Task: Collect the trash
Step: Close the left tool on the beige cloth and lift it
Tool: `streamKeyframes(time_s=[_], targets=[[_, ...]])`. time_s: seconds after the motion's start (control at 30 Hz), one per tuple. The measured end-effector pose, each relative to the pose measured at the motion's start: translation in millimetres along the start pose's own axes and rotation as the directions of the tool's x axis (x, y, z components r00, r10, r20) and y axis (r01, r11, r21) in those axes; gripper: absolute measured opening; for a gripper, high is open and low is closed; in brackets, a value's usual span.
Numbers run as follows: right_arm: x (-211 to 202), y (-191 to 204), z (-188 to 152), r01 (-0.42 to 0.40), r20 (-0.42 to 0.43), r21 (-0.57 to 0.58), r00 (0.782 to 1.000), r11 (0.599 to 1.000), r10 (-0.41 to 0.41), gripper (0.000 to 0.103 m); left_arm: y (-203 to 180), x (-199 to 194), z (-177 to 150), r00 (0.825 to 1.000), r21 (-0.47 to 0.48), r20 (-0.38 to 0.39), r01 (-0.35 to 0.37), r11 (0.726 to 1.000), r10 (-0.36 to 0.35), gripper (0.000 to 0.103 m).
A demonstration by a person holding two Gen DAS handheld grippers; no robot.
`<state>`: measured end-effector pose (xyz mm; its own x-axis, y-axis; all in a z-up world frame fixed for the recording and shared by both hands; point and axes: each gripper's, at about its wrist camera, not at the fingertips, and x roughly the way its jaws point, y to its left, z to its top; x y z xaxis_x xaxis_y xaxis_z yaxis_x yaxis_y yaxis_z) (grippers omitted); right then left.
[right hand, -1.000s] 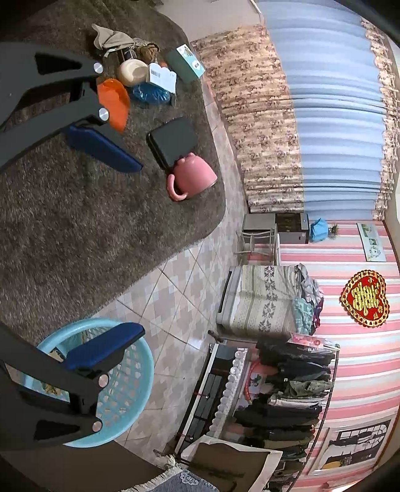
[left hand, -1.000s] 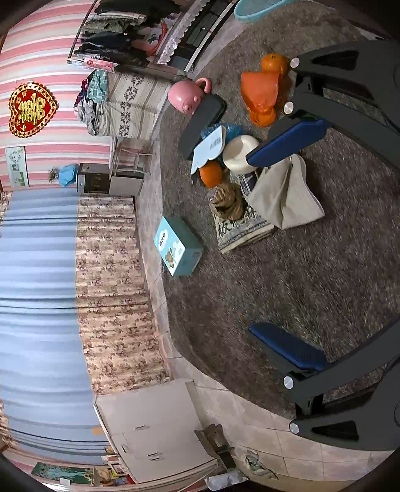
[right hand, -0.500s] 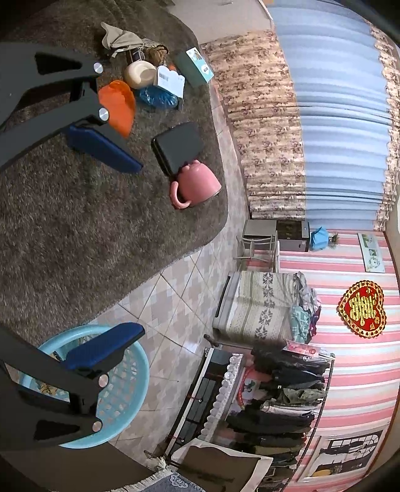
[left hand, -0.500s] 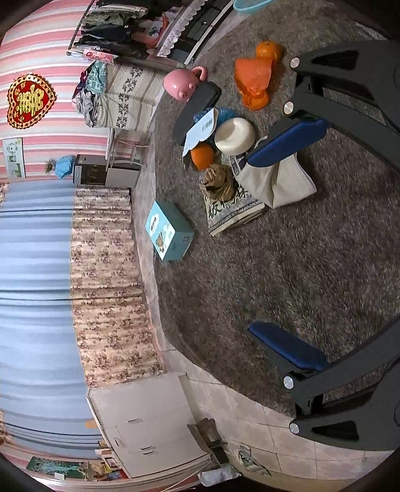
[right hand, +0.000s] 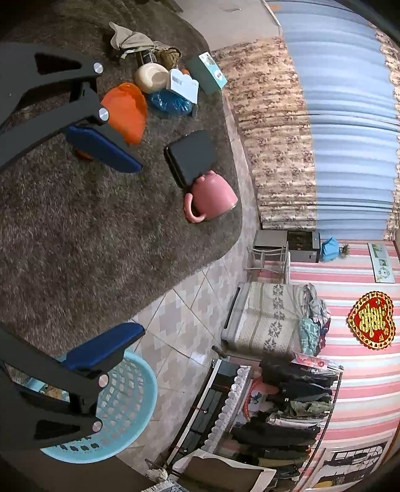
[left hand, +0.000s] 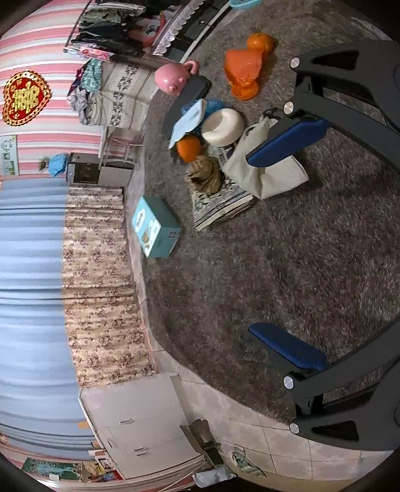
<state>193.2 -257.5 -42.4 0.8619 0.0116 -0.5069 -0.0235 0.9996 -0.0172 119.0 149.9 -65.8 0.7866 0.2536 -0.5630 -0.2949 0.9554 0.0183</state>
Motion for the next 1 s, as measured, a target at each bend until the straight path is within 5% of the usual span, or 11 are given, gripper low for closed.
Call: streamKeyframes(time_s=[0.27,0.5,0.67,0.87,1.0], targets=[[8,15,-1,-0.011,-0.023,-0.038,1.000,0.999,0.010,0.096,-27,14,-5,0.995,0.017,-0.040,0.097,0.995,-0.097,0.098],[10,14,-3,-0.001,-0.038,-0.048,0.999,0.999,-0.001,0.096,-74,39,-10,0.990,0.119,-0.103,0.109,0.987,-0.097,0.096],[11,10,-3,-0.006,-0.047,-0.031,0.999,0.999,0.005,0.096,-83,54,-15,0.972,0.132,-0.195,0.162,0.978,-0.135,0.071],[11,11,-5,-0.008,-0.051,-0.044,0.999,0.999,0.006,0.096,-80,45,-15,0.971,0.126,-0.177,0.183,0.975,-0.160,0.037],[11,7,-8,-0.006,-0.058,-0.036,0.998,0.999,0.004,0.096,-72,32,-10,0.974,0.115,-0.140,0.194,0.974,-0.178,0.026]])
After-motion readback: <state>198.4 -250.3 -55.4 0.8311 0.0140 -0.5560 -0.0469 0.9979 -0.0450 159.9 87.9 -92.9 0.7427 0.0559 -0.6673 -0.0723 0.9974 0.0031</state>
